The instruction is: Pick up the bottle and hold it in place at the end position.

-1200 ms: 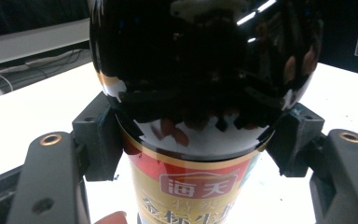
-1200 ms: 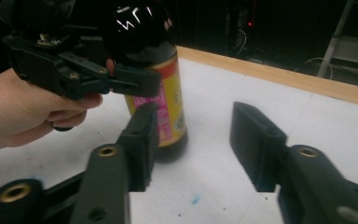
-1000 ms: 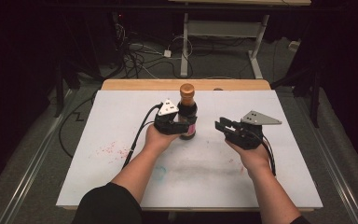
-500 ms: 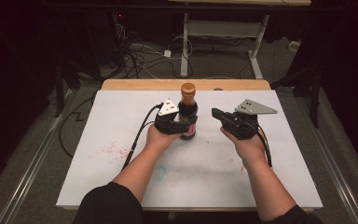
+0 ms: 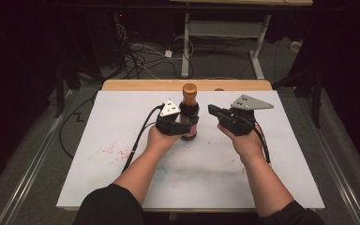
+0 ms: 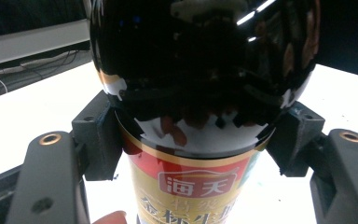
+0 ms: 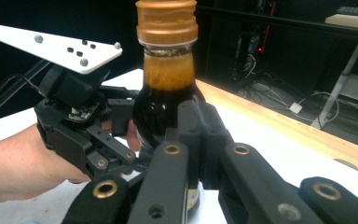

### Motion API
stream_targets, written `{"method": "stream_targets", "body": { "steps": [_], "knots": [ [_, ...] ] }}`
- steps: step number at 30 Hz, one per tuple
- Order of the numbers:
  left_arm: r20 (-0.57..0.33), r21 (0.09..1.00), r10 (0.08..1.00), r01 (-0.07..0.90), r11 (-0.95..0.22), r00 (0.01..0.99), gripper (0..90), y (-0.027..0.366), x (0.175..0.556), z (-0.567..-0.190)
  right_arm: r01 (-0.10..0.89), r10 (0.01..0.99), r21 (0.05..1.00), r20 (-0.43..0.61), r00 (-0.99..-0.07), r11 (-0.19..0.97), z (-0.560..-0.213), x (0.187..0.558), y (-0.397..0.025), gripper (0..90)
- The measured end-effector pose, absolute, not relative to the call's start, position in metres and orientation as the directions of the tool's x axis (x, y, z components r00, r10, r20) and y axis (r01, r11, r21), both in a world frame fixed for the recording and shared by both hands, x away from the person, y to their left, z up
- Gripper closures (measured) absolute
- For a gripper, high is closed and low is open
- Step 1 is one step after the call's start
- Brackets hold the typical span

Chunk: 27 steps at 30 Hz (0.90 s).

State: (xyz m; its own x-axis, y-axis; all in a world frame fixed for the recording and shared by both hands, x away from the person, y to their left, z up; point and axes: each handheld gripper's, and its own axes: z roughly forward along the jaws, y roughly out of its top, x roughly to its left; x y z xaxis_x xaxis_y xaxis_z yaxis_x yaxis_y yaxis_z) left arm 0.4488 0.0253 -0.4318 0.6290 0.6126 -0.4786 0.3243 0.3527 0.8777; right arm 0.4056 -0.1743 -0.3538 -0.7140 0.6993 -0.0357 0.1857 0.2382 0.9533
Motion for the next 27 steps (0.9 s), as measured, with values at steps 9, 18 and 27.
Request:
{"method": "stream_targets", "body": {
  "steps": [9, 18, 27],
  "knots": [
    [-0.478, 0.878, 0.614, 0.324, 0.353, 0.628, 28.7, 0.025, 0.449, -0.432, 0.186, 0.679, 0.954, -0.025, -0.734, 0.236, -0.341, 0.413, -0.164, 90.0],
    [-0.481, 0.876, 0.613, 0.323, 0.358, 0.626, 28.6, 0.025, 0.448, -0.432, 0.188, 0.677, 0.951, -0.028, -0.736, 0.244, -0.333, 0.42, -0.159, 90.0],
    [-0.479, 0.878, 0.616, 0.319, 0.359, 0.626, 28.7, 0.025, 0.448, -0.433, 0.169, 0.667, 0.95, -0.051, -0.743, 0.262, -0.323, 0.424, -0.153, 90.0]
  ]
}}
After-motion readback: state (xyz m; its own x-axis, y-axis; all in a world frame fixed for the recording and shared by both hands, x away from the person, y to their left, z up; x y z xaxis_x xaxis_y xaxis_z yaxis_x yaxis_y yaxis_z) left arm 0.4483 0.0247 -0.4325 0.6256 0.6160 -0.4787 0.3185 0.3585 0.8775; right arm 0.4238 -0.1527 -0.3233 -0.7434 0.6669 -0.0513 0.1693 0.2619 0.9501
